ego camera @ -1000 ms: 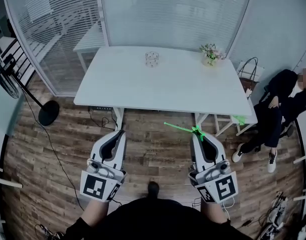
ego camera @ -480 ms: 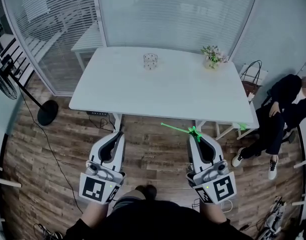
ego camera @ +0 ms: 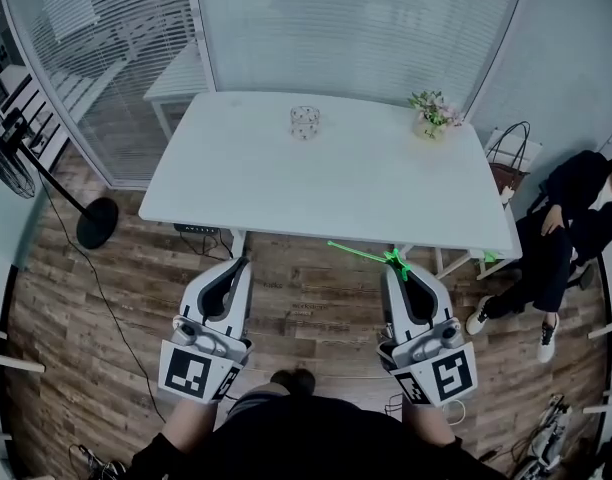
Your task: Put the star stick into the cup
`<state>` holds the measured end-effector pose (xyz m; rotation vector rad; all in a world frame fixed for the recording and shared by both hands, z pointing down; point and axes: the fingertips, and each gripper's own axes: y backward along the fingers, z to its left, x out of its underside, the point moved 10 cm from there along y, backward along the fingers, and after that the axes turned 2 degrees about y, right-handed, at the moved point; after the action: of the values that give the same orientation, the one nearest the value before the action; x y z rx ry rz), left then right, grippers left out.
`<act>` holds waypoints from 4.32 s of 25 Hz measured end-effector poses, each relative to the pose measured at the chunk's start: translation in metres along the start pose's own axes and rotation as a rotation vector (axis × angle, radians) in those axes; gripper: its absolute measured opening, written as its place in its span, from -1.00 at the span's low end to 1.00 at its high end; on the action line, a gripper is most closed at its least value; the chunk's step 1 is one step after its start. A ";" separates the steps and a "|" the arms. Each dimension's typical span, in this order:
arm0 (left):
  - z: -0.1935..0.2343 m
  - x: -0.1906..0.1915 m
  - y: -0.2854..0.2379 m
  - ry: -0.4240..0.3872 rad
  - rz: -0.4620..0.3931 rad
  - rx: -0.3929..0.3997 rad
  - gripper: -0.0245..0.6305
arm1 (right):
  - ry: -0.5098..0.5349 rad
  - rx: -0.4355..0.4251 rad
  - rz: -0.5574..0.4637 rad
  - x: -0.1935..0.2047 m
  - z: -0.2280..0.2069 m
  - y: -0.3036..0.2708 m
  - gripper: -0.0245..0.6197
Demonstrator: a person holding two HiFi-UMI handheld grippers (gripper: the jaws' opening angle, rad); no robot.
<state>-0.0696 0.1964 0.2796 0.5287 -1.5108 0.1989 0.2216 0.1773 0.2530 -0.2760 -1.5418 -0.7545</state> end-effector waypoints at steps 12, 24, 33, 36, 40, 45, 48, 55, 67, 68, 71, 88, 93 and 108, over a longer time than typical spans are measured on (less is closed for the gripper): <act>-0.003 0.003 0.000 0.002 0.004 -0.026 -0.89 | -0.012 -0.023 0.002 0.003 -0.005 -0.004 -0.86; 0.019 0.008 -0.015 -0.005 -0.030 -0.021 -0.89 | 0.040 -0.008 0.004 0.011 -0.010 -0.018 -0.86; 0.052 0.025 -0.063 0.001 -0.035 0.014 -0.89 | 0.071 0.031 0.007 0.028 -0.037 -0.056 -0.86; 0.067 0.029 -0.083 -0.002 -0.035 0.024 -0.89 | 0.076 0.036 0.003 0.034 -0.047 -0.076 -0.86; 0.086 0.033 -0.110 -0.004 -0.036 0.035 -0.89 | 0.057 0.035 -0.016 0.039 -0.059 -0.106 -0.86; 0.111 0.040 -0.140 -0.010 -0.027 0.048 -0.89 | 0.066 0.051 -0.009 0.051 -0.075 -0.135 -0.86; 0.125 0.040 -0.157 -0.007 -0.037 0.054 -0.89 | 0.073 0.057 0.001 0.058 -0.082 -0.152 -0.86; 0.166 0.050 -0.194 -0.006 0.023 0.057 -0.89 | 0.046 0.064 -0.031 0.063 -0.098 -0.207 -0.86; 0.226 0.061 -0.252 0.005 0.019 0.097 -0.89 | 0.083 0.120 0.001 0.088 -0.121 -0.270 -0.86; 0.230 0.061 -0.257 0.007 0.006 0.103 -0.89 | 0.075 0.122 -0.007 0.088 -0.122 -0.276 -0.86; 0.244 0.068 -0.269 0.011 0.005 0.119 -0.89 | 0.075 0.136 -0.003 0.093 -0.125 -0.290 -0.86; 0.264 0.087 -0.300 0.030 0.026 0.148 -0.89 | 0.078 0.152 0.042 0.122 -0.145 -0.317 -0.86; 0.267 0.090 -0.306 0.044 0.021 0.143 -0.89 | 0.076 0.138 0.052 0.130 -0.147 -0.327 -0.86; 0.273 0.113 -0.301 0.047 0.095 0.109 -0.89 | 0.090 0.075 0.102 0.170 -0.161 -0.363 -0.86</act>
<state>-0.1720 -0.2106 0.3206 0.5361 -1.4863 0.3671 0.1112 -0.2377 0.3011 -0.2592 -1.4561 -0.6194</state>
